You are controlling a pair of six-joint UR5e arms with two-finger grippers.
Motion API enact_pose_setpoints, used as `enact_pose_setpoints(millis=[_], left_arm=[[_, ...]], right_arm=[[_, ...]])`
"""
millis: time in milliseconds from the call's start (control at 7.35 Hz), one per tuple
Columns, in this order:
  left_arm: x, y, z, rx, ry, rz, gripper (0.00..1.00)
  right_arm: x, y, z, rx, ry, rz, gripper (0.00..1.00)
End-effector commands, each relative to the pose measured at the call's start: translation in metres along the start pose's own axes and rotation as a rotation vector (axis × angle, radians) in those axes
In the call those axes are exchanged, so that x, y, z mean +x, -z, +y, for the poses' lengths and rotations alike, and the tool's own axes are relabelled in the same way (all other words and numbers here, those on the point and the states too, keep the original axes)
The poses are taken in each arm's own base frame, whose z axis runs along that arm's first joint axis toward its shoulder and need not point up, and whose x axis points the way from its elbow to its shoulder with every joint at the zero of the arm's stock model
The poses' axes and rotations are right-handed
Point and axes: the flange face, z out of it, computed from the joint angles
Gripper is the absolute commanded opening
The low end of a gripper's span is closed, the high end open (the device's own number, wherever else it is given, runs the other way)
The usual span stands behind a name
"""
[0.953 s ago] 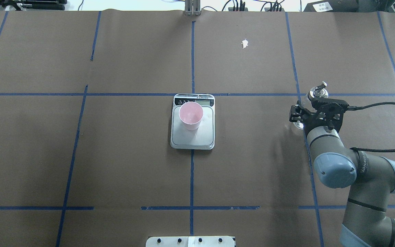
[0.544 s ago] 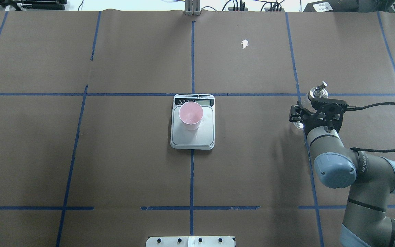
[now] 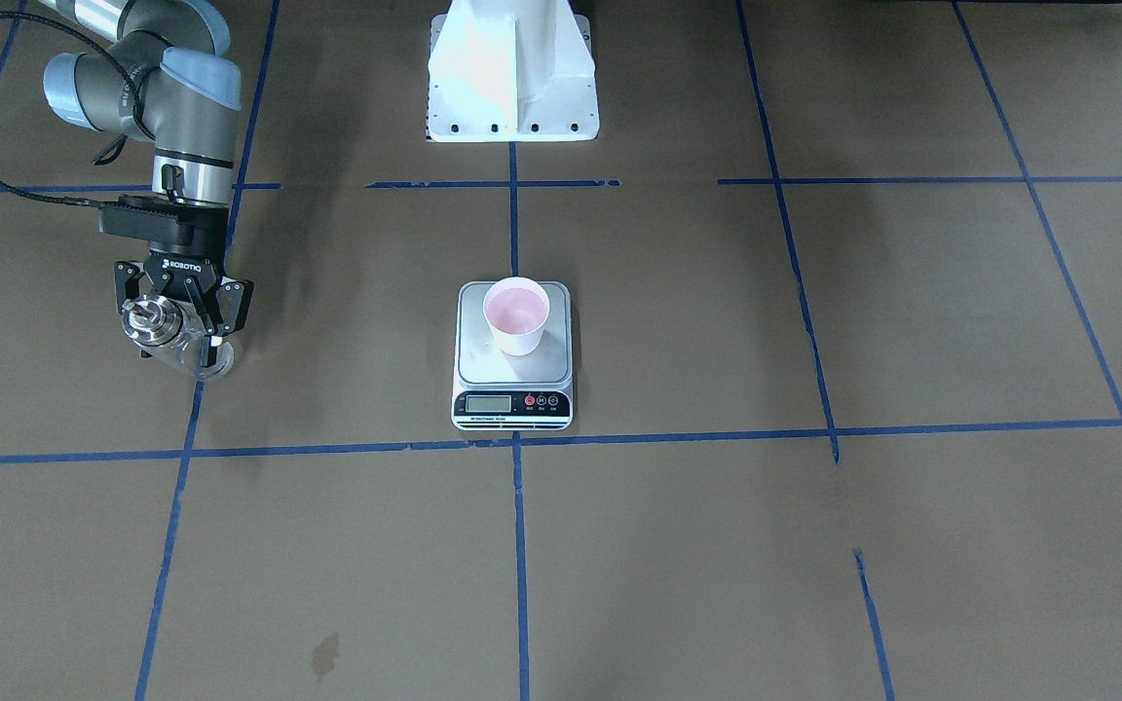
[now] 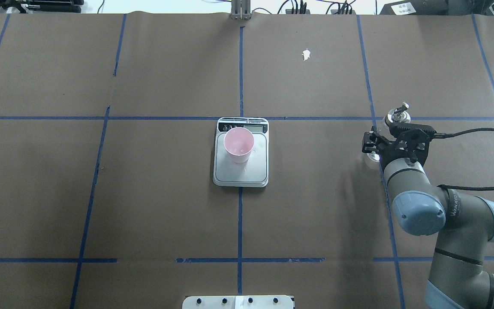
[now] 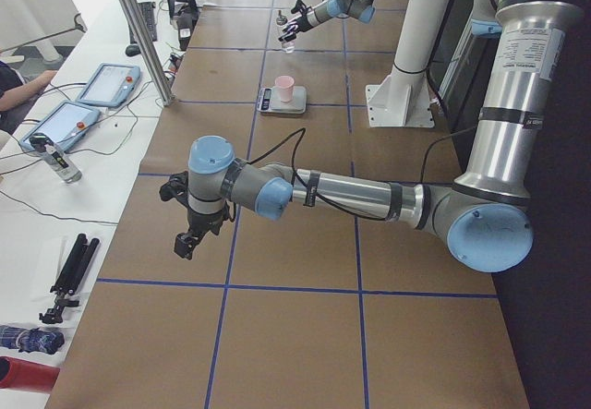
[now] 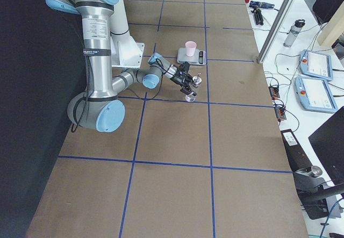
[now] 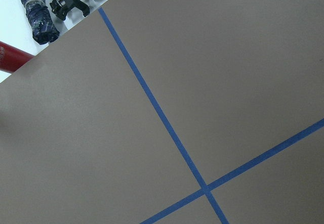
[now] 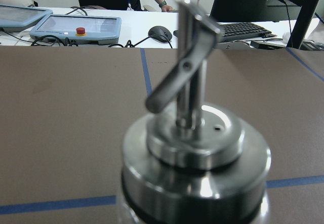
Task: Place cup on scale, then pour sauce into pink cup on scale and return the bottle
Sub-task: 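Lower the bottle onto the table with the right gripper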
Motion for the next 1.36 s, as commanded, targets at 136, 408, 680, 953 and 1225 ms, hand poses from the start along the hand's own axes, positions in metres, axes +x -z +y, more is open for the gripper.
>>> enact_pose_setpoints(millis=[136, 408, 680, 953, 1225], left_arm=[[0.0, 0.0003, -0.0006, 0.001, -0.001, -0.001, 1.0], [0.0, 0.0003, -0.0006, 0.001, -0.001, -0.001, 1.0], [0.0, 0.0003, -0.0006, 0.001, -0.001, -0.001, 1.0], [0.0, 0.0003, -0.0006, 0.001, -0.001, -0.001, 1.0], [0.001, 0.0021, -0.0017, 0.004, -0.003, -0.002, 1.0]], right_arm=[[0.0013, -0.0011, 0.0013, -0.002, 0.004, 0.003, 0.57], [0.0008, -0.0006, 0.0018, -0.012, 0.003, 0.0, 0.63], [0.0028, -0.0015, 0.003, -0.013, 0.006, 0.004, 0.67], [0.0025, -0.001, 0.0025, -0.013, 0.004, 0.002, 0.97], [0.0019, 0.0001, 0.0015, -0.012, 0.002, 0.0, 1.0]])
